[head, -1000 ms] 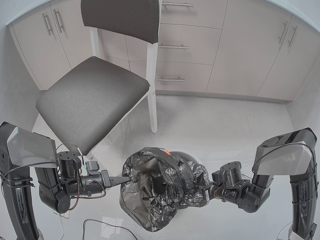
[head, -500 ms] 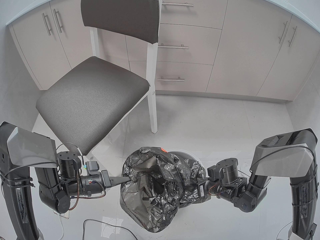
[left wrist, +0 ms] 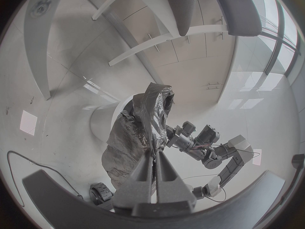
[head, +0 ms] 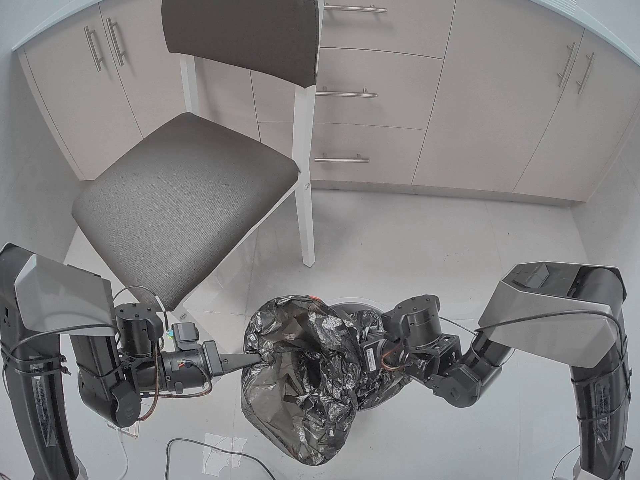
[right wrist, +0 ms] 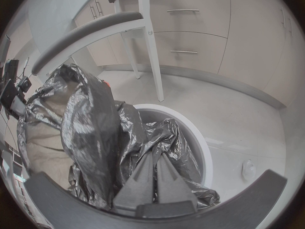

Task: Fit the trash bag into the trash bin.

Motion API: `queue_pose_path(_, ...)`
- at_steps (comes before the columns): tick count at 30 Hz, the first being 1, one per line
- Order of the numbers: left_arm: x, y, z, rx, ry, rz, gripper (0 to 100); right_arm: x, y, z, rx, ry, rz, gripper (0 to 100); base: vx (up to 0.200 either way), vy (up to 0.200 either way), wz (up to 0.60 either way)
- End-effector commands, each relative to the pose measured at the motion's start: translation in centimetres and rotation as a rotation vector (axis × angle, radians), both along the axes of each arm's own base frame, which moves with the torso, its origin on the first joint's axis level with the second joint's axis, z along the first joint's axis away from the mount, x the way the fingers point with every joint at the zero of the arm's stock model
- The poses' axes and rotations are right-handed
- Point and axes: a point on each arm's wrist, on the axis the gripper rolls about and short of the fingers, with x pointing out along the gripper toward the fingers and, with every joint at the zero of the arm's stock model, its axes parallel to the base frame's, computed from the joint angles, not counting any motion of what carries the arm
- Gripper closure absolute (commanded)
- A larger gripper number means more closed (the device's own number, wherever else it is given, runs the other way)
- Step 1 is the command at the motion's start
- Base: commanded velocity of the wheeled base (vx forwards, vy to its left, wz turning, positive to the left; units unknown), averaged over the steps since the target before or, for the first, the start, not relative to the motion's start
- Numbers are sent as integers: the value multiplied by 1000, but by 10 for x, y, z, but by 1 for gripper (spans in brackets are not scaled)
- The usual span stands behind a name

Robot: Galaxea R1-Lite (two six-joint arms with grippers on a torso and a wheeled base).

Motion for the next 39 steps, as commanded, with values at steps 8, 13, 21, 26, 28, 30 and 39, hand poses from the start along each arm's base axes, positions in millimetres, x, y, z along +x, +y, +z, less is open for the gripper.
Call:
queue_pose_path(8, 0, 0, 0, 0, 1, 0, 100, 31, 26, -15, -15, 14, 0, 100, 0, 0, 0)
queue_pose_path(13, 0, 0, 0, 0, 1, 0, 100, 40, 27, -21, -23, 25, -10, 100, 0, 0, 0)
queue_pose_path(21, 0, 0, 0, 0, 1, 0, 100, 47, 27, -36, -41, 48, -23, 100, 0, 0, 0)
queue_pose_path(26, 0, 0, 0, 0, 1, 0, 100, 55, 20, -44, -44, 54, -44, 100, 0, 0, 0)
queue_pose_path(28, 0, 0, 0, 0, 1, -1, 100, 56, 18, -44, -42, 53, -49, 100, 0, 0, 0)
queue_pose_path(30, 0, 0, 0, 1, 0, 0, 100, 57, 17, -44, -43, 53, -51, 100, 0, 0, 0)
queue_pose_path(39, 0, 0, 0, 0, 1, -1, 100, 60, 17, -43, -50, 64, -53, 0, 0, 0, 0)
